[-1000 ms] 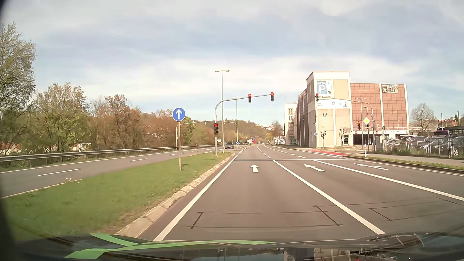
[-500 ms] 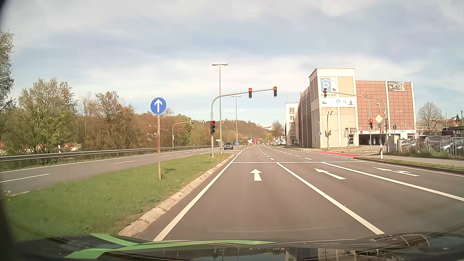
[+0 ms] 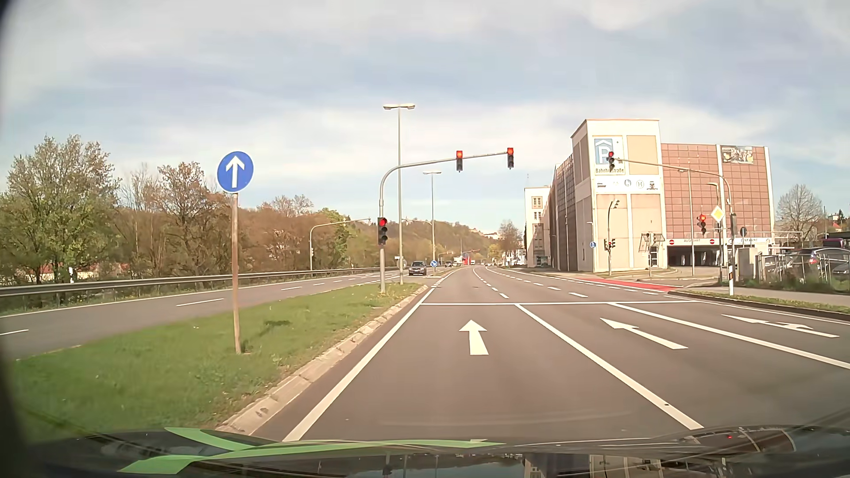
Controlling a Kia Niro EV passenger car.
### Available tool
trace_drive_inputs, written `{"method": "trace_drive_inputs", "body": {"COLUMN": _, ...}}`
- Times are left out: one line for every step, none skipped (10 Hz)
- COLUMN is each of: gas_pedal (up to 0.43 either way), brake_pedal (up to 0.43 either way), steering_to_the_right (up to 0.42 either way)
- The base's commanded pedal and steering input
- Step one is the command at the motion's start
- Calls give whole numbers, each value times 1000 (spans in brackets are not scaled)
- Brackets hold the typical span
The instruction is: Follow the waypoints while adhering to traffic rules and regulations
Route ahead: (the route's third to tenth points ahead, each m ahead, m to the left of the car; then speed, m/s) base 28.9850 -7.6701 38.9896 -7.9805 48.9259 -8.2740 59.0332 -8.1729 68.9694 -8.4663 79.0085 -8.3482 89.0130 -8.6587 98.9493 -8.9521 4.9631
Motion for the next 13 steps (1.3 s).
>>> {"method": "trace_drive_inputs", "body": {"gas_pedal": 0, "brake_pedal": 165, "steering_to_the_right": -3}}
{"method": "trace_drive_inputs", "body": {"gas_pedal": 0, "brake_pedal": 165, "steering_to_the_right": -3}}
{"method": "trace_drive_inputs", "body": {"gas_pedal": 0, "brake_pedal": 165, "steering_to_the_right": -3}}
{"method": "trace_drive_inputs", "body": {"gas_pedal": 0, "brake_pedal": 165, "steering_to_the_right": -3}}
{"method": "trace_drive_inputs", "body": {"gas_pedal": 0, "brake_pedal": 159, "steering_to_the_right": -3}}
{"method": "trace_drive_inputs", "body": {"gas_pedal": 0, "brake_pedal": 159, "steering_to_the_right": -3}}
{"method": "trace_drive_inputs", "body": {"gas_pedal": 0, "brake_pedal": 159, "steering_to_the_right": -3}}
{"method": "trace_drive_inputs", "body": {"gas_pedal": 0, "brake_pedal": 159, "steering_to_the_right": -3}}
{"method": "trace_drive_inputs", "body": {"gas_pedal": 0, "brake_pedal": 159, "steering_to_the_right": -4}}
{"method": "trace_drive_inputs", "body": {"gas_pedal": 0, "brake_pedal": 159, "steering_to_the_right": -5}}
{"method": "trace_drive_inputs", "body": {"gas_pedal": 0, "brake_pedal": 152, "steering_to_the_right": -5}}
{"method": "trace_drive_inputs", "body": {"gas_pedal": 0, "brake_pedal": 152, "steering_to_the_right": -5}}
{"method": "trace_drive_inputs", "body": {"gas_pedal": 0, "brake_pedal": 152, "steering_to_the_right": -4}}
